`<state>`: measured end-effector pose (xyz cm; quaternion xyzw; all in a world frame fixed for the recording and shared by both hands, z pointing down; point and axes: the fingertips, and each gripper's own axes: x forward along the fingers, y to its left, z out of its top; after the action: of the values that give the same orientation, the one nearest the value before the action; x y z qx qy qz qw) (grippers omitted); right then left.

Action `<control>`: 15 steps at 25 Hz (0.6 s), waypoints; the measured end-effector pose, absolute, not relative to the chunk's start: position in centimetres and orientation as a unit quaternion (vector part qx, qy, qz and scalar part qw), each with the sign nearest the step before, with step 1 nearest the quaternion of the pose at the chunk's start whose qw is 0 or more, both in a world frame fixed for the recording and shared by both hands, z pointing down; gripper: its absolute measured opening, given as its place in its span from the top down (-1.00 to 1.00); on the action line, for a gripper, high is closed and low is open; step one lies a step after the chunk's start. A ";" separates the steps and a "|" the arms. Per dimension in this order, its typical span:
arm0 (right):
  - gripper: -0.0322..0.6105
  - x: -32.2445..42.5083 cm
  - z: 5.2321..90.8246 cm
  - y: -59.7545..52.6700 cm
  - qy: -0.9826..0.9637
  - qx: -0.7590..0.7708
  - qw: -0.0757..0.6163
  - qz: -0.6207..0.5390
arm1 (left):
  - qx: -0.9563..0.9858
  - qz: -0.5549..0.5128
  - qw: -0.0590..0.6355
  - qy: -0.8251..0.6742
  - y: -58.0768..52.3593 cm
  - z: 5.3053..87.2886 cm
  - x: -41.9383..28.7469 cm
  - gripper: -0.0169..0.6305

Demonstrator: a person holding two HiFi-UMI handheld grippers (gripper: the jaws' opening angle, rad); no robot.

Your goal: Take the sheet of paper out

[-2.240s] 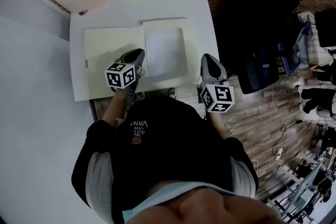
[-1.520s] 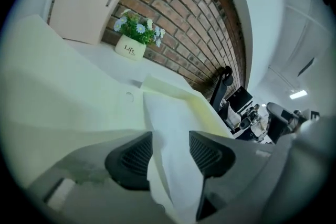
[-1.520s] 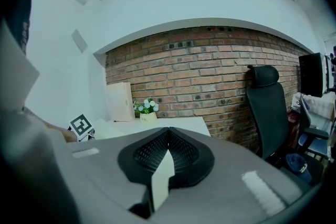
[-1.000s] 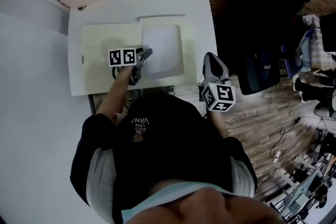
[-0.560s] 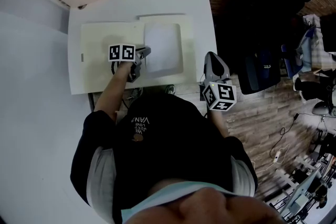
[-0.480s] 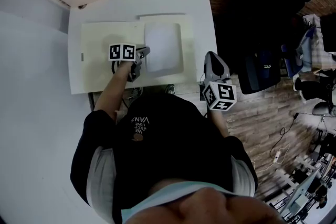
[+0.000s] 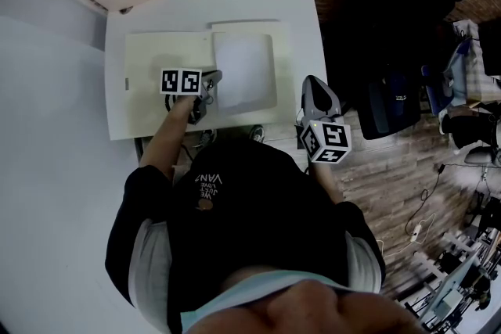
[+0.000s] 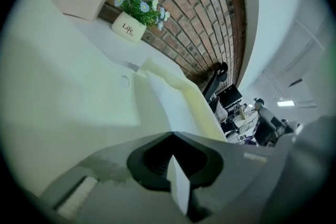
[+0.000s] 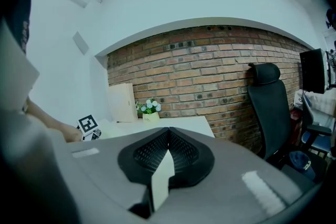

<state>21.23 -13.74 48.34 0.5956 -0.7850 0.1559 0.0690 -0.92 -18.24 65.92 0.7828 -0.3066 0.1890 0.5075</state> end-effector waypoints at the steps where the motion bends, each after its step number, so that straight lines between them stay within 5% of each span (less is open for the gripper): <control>1: 0.89 21.0 48.3 -13.7 -0.786 0.595 0.069 0.156 | 0.786 0.192 0.501 -0.307 -18.2 65.6 -1.2 0.94; 15: 0.89 17.9 48.3 -13.2 -0.783 0.596 0.064 0.164 | 0.807 0.209 0.457 -0.311 -17.7 63.0 -5.4 0.94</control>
<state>17.85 -13.18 48.34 0.5964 -0.7832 0.1636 0.0636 -5.36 -17.72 62.98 0.8067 -0.3109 0.2095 0.4569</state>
